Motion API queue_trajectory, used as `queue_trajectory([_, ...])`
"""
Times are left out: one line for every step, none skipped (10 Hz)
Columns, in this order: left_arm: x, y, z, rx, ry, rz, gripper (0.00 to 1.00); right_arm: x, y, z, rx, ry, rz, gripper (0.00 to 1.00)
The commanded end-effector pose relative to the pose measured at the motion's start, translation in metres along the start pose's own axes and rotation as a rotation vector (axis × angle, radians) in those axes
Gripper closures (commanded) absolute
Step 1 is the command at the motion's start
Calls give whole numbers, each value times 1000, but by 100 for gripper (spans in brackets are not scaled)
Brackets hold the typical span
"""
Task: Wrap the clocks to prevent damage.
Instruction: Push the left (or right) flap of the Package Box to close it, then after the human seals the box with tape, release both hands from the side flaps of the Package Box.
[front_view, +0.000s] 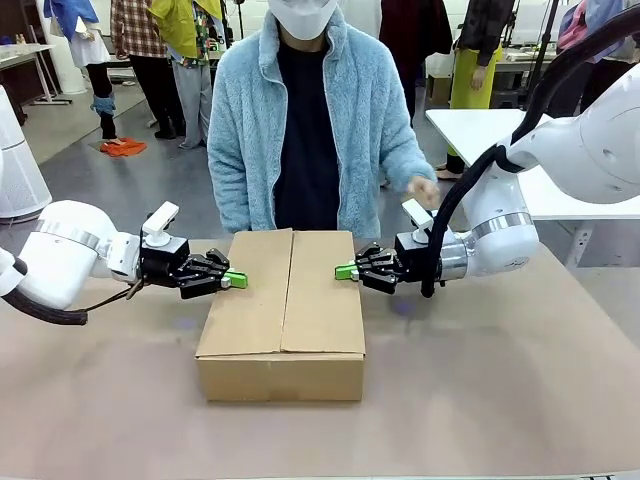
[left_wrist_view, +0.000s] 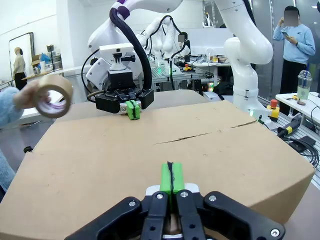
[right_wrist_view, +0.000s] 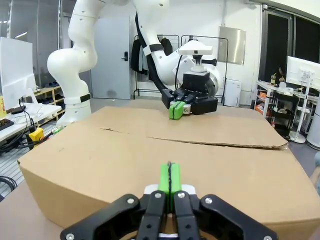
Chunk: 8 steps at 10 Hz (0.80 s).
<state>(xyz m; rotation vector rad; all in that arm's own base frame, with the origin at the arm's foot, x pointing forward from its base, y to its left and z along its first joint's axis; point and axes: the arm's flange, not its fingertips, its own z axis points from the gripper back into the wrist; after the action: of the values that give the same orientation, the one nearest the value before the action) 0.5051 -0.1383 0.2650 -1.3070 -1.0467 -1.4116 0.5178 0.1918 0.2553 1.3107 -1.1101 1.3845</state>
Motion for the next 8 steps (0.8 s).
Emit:
queue_trajectory([-1,2,-1,14,-8,2,100,-1,2,0,-7,13,8,99])
queue_trajectory([-1,2,-1,14,-8,2,100,-1,2,0,-7,13,8,99])
queue_trajectory([-1,2,-1,14,-8,2,100,-1,2,0,-7,13,8,99])
queue_trajectory([-1,2,-1,14,-8,2,100,-1,2,0,-7,13,8,99])
queue_trajectory([-1,2,-1,14,-8,2,100,-1,2,0,-7,13,8,99])
queue_trajectory([-1,2,-1,14,-8,2,100,-1,2,0,-7,13,8,99])
queue_trajectory([-1,2,-1,14,-8,2,100,-1,2,0,-7,13,8,99])
queue_trajectory([-1,2,-1,14,-8,2,100,-1,2,0,-7,13,8,99])
